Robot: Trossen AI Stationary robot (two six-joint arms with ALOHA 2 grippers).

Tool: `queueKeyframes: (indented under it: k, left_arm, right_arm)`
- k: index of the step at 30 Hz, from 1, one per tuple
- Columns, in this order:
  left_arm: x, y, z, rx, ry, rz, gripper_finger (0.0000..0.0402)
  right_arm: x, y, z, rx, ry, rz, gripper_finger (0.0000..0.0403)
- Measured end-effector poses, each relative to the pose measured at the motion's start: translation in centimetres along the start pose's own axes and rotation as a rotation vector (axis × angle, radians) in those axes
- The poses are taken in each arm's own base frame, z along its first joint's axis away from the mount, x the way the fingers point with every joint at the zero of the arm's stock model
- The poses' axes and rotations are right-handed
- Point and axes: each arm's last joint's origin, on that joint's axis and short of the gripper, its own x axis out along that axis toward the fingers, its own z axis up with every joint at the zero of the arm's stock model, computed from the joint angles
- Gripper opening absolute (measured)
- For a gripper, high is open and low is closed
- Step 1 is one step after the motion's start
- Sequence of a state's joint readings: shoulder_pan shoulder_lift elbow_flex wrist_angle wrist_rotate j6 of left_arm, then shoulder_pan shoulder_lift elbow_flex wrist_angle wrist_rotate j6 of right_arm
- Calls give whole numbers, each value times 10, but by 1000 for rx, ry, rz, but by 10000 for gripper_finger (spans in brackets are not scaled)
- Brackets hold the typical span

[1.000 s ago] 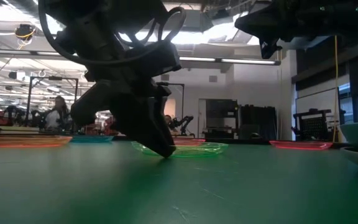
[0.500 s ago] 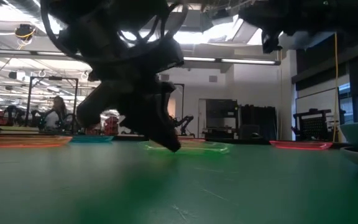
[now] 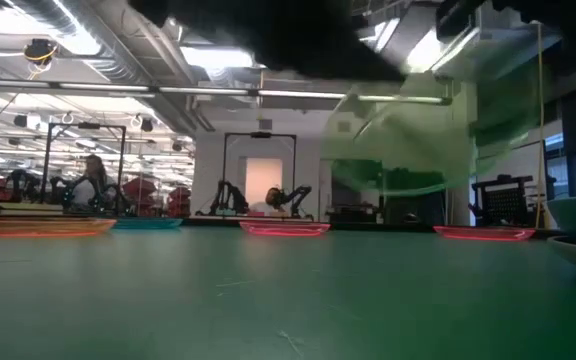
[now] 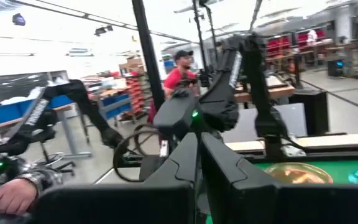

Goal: Stack plastic plates
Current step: Stack the transparent green plate on top of the pink plate

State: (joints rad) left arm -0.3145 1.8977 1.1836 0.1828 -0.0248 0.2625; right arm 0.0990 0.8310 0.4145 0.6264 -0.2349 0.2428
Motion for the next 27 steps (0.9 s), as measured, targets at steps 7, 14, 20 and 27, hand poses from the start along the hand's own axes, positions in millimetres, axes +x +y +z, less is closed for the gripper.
queueKeyframes:
  k: [7,14,20,27]
  left_arm:
    - [-2,4,19,63,-206,-9,4]
    - [-5,5,29,72,-323,-28,4]
    - [-5,6,32,71,-373,-15,4]
    - [37,6,39,55,-393,-64,4]
  right_arm:
    - [0,-1,0,0,-1,-12,17]
    - [0,-1,0,-1,-7,-23,17]
    - [0,-1,0,-1,-7,-24,17]
    - [0,-1,0,-1,-4,-26,17]
